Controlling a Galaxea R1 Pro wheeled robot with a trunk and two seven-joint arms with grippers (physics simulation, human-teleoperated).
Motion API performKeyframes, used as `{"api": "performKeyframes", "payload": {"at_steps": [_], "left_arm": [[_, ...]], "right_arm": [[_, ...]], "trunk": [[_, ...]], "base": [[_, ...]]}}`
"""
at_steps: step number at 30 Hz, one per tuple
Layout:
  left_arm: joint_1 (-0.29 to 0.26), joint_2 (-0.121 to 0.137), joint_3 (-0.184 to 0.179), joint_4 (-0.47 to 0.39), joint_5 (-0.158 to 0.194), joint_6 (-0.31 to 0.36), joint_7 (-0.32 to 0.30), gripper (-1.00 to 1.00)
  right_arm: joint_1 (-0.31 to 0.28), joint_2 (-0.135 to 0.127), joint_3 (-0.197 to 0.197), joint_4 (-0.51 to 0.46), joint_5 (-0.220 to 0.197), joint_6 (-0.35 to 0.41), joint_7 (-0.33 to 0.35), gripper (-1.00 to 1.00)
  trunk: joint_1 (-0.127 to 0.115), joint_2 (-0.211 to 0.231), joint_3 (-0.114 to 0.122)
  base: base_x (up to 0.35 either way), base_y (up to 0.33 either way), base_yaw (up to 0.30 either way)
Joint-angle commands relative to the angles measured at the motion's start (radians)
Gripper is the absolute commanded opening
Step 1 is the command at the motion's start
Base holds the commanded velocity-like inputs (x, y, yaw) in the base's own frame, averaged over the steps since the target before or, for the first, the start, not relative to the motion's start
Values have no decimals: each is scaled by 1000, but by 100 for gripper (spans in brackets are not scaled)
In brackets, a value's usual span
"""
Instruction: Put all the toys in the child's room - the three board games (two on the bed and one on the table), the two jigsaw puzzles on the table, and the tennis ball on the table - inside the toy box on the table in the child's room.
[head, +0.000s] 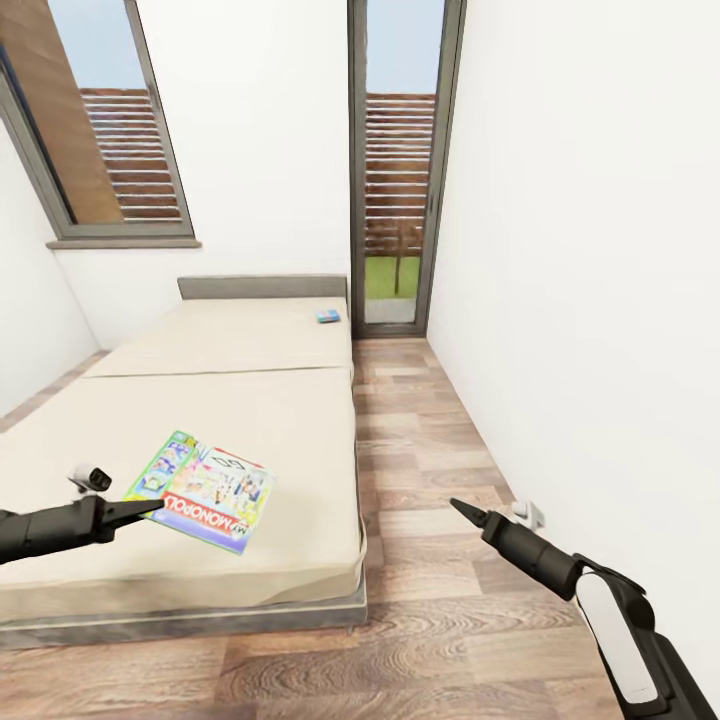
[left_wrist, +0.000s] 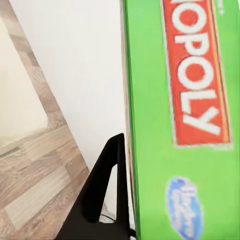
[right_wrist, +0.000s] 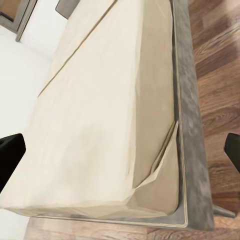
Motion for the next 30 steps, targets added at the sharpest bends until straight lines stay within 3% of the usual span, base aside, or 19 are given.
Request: {"api": "performKeyframes", "payload": {"at_steps": [1, 8, 30], "left_arm": [[13, 10, -6, -26, -3, 11, -4, -100], [43, 29, -10, -75, -23, 11, -4, -100], [47, 21, -5, -83, -58, 5, -4, -100]], "right_arm": [[-1, 1, 3, -1, -1, 5, 3, 100], [-1, 1, 22, -1, 0, -1, 1, 100], [-1, 1, 31, 2, 0, -4, 1, 100]], "trunk": [[-4, 7, 2], [-31, 56, 24], [-115, 210, 94]], "base": [[0, 0, 0], [0, 0, 0], [0, 0, 12]]}}
